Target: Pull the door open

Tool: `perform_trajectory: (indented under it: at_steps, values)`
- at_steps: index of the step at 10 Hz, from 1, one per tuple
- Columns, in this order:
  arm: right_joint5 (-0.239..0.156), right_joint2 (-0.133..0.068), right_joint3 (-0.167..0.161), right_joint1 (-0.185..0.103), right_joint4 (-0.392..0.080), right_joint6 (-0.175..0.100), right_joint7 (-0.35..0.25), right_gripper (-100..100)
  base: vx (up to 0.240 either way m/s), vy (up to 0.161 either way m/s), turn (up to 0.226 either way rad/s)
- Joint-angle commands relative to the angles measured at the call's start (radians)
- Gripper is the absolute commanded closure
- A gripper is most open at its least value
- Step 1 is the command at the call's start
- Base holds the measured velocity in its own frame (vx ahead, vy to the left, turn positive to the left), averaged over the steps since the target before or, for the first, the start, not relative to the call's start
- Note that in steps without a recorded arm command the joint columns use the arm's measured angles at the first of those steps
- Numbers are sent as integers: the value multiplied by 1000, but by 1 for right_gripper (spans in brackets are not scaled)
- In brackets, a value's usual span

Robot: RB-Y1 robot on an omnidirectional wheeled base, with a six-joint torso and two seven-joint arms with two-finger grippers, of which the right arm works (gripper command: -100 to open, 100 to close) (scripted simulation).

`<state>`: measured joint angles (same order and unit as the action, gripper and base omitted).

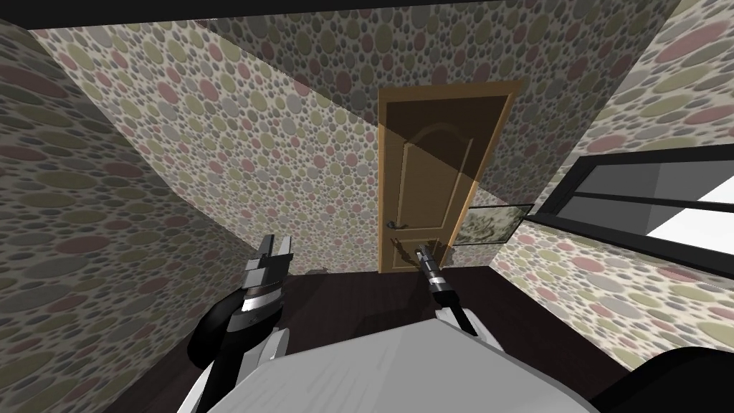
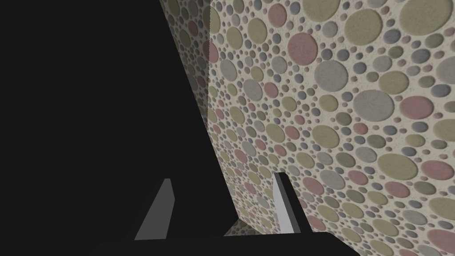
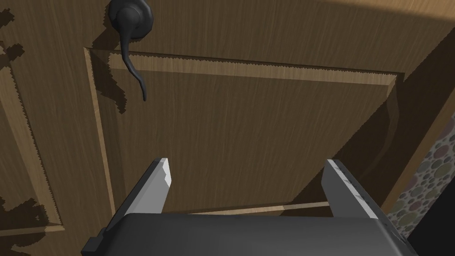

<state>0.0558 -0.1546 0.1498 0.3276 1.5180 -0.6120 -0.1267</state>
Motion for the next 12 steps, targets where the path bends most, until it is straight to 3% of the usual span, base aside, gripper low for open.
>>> perform_trajectory:
  at_steps: [1,7,12]
  values:
    - [3,-2,3,-6,-30,-1,-6,-100,110,5,35]
    - [9,-18,16,-28,-135,-4,-31,-100,99,1,35]
    - [17,-35,30,-52,-252,-8,-60,-100,162,-6,47]
